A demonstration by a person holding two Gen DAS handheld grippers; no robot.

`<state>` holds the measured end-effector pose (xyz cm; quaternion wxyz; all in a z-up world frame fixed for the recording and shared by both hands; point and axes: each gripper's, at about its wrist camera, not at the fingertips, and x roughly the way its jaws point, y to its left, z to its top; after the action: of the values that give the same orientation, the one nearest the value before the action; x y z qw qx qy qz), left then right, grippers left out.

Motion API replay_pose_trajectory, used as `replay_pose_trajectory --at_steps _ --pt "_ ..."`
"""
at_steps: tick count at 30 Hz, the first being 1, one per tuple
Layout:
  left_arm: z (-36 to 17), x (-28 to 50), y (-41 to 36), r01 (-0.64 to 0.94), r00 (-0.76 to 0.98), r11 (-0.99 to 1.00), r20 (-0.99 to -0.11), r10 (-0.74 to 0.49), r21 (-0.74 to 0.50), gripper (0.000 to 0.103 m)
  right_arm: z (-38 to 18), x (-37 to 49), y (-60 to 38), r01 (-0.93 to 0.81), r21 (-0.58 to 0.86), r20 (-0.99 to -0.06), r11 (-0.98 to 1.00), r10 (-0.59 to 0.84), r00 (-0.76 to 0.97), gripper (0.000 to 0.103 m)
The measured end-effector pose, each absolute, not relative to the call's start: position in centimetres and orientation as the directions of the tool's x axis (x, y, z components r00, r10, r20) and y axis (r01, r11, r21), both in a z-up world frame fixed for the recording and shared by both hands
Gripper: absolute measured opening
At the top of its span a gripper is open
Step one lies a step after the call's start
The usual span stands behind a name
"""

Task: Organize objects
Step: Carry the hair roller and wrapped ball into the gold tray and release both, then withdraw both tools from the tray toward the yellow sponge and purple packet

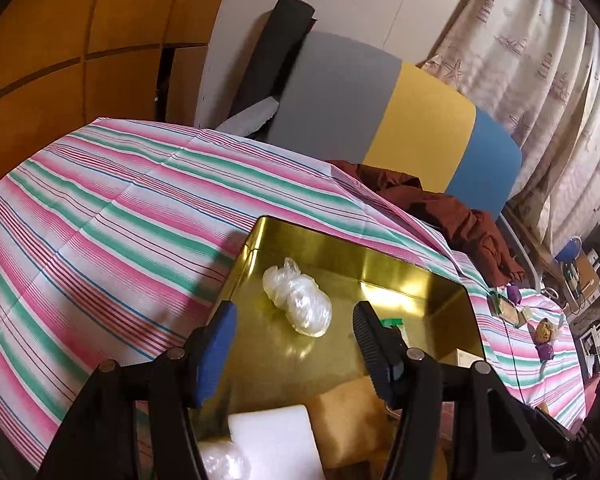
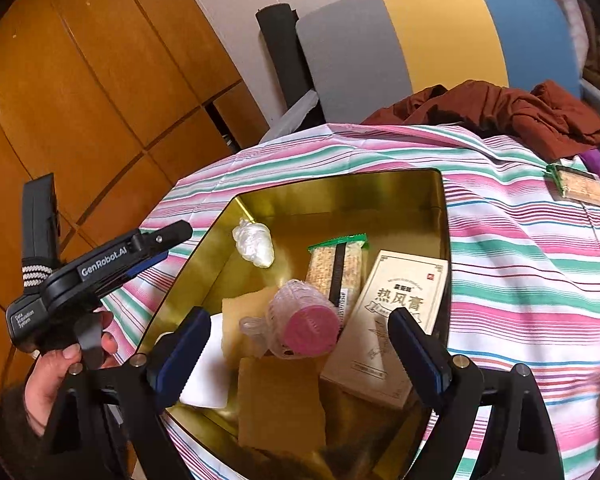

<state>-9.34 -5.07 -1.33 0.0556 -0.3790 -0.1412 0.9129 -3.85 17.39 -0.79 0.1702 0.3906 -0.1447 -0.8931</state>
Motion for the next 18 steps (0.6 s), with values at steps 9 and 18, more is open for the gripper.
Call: replay_pose_trajectory --at_steps 9,18 --pt "-1.3 -8.5 -3.1 -0.036 -0.691 -0.952 -0.681 0.242 -0.303 0.061 -0.3 -2.6 20.1 0.132 0.383 -0.642 -0.914 -0.366 -0.674 0.091" --pt "-0.6 -7.4 0.6 -0.119 -0.675 -0.95 -0.678 0.292 -0.29 0.079 0.5 -0.8 24.4 0.054 0.383 -0.627 -0.922 -0.303 -0.717 0.091"
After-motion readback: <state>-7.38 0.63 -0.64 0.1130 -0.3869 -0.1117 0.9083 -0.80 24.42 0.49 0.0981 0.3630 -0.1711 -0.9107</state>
